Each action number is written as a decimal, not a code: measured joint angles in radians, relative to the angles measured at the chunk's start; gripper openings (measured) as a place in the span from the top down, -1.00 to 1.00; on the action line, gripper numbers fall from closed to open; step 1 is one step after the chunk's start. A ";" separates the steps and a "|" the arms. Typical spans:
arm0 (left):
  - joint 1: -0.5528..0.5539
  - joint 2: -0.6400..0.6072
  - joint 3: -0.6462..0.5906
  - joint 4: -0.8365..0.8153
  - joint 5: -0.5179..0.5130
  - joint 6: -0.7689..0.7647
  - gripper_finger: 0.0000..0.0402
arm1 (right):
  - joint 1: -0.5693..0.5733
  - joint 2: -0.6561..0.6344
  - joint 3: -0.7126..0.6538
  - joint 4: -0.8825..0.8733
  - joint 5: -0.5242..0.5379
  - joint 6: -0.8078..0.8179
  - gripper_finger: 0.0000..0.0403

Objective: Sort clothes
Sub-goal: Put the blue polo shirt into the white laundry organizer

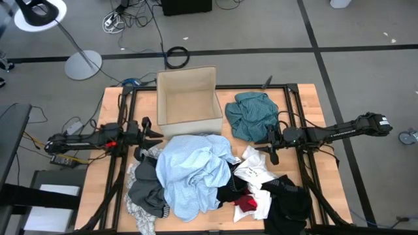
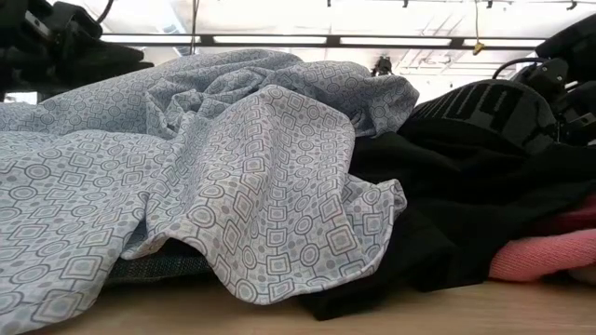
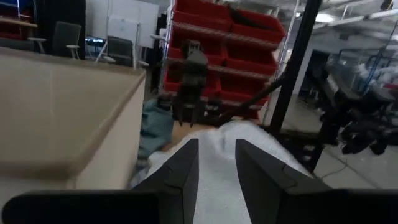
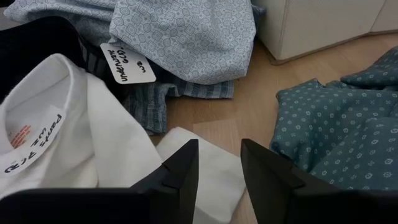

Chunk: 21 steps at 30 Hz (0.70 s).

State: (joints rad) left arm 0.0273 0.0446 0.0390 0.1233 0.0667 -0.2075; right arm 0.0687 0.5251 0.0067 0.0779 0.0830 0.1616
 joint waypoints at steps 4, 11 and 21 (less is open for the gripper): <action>-0.040 0.044 0.084 -0.045 0.015 -0.010 0.45 | 0.000 0.000 0.000 0.002 0.000 0.000 0.39; -0.168 0.245 0.293 -0.264 -0.130 -0.011 0.45 | 0.000 0.000 0.000 0.003 0.000 0.000 0.39; -0.311 0.683 0.610 -0.495 -0.319 -0.096 0.45 | 0.000 0.000 0.000 0.003 0.000 0.000 0.39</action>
State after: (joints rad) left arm -0.2841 0.7280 0.6487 -0.3715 -0.2519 -0.3038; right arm 0.0686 0.5251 0.0068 0.0807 0.0831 0.1614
